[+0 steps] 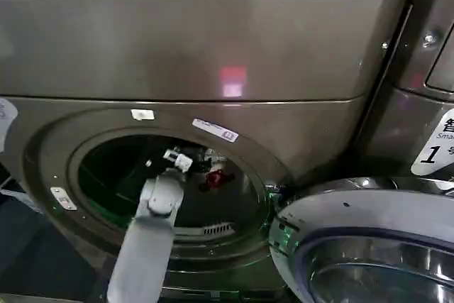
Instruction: Grasp the clothes from the dryer.
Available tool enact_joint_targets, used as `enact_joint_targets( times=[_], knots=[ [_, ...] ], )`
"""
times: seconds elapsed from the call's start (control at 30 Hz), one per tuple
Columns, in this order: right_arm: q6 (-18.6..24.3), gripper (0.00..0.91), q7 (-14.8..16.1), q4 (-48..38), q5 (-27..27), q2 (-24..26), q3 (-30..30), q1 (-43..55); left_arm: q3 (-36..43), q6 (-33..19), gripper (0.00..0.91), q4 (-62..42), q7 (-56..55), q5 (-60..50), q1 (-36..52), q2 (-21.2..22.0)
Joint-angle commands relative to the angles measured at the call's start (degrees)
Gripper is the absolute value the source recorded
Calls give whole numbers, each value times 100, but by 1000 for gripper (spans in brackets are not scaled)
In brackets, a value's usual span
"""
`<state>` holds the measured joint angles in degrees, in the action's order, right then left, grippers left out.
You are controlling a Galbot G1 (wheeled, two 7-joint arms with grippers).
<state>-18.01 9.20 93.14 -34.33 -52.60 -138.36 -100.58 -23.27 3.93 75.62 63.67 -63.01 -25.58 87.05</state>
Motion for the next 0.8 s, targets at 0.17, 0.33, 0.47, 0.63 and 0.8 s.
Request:
enact_joint_targets(
  times=[0.17,0.33,0.47,0.63,0.8],
  knots=[
    [30,907,23,-29,20,13,61,31,289,-1243,907,-1040,1334,-1380,847,44],
    [36,907,49,-3,122,15,158,109,413,-1277,907,-1218,1340,-1385,970,59],
    [41,907,50,-10,122,33,166,101,459,-1347,907,-1361,1314,-1244,1046,-3],
    [42,907,51,-2,121,31,182,100,508,-1316,907,-1488,1304,-989,1083,7],
    [45,907,50,-9,122,29,176,94,554,-1254,907,-1778,1346,-614,1098,71]
  ],
)
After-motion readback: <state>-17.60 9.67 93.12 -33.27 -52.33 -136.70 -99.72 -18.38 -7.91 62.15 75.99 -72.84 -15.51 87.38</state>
